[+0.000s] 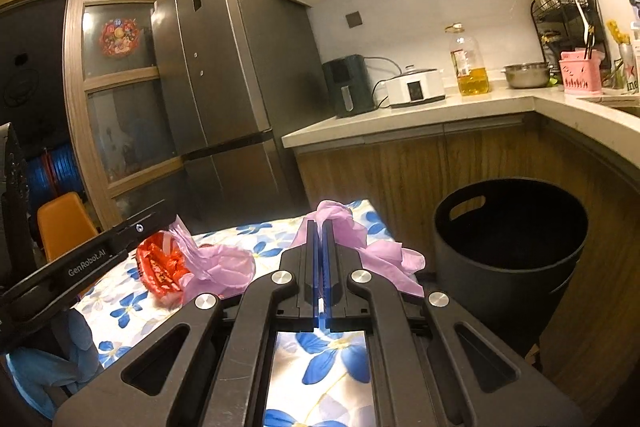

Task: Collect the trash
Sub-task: 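Carry both pink bags over the black trash bin with both tools, then open both tools to drop the pink bags into the bin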

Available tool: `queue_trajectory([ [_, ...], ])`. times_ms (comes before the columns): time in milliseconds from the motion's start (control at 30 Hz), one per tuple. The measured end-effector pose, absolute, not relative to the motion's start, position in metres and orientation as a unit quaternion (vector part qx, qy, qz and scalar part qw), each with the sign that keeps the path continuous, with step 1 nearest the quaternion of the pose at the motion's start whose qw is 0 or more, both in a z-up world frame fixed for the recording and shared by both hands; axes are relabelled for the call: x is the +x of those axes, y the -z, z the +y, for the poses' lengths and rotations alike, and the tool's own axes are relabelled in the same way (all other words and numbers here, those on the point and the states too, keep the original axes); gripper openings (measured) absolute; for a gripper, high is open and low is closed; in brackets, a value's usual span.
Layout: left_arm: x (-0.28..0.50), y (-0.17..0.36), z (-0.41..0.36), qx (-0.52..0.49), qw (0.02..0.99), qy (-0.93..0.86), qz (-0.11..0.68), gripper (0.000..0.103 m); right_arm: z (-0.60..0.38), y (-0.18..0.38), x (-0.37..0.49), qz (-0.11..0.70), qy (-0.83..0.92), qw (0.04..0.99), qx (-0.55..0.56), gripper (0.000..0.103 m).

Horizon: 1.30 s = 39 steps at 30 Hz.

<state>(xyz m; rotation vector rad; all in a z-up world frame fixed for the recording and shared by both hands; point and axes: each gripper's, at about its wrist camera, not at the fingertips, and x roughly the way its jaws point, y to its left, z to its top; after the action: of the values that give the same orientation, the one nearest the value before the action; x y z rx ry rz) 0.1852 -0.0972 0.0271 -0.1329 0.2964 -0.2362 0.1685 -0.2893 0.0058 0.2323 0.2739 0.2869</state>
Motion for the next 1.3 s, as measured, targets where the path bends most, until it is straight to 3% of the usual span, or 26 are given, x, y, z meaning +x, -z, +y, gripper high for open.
queue_trajectory([
  [800,0.244,-0.051,-0.215,-0.03,0.965,0.22,0.139,0.001,-0.392,-0.042,0.19,0.082,-0.02,0.991,0.106,0.002],
  [1300,0.278,-0.053,-0.278,-0.046,0.951,0.267,0.149,0.001,-0.436,-0.03,0.209,0.097,0.015,0.988,0.117,0.002],
])
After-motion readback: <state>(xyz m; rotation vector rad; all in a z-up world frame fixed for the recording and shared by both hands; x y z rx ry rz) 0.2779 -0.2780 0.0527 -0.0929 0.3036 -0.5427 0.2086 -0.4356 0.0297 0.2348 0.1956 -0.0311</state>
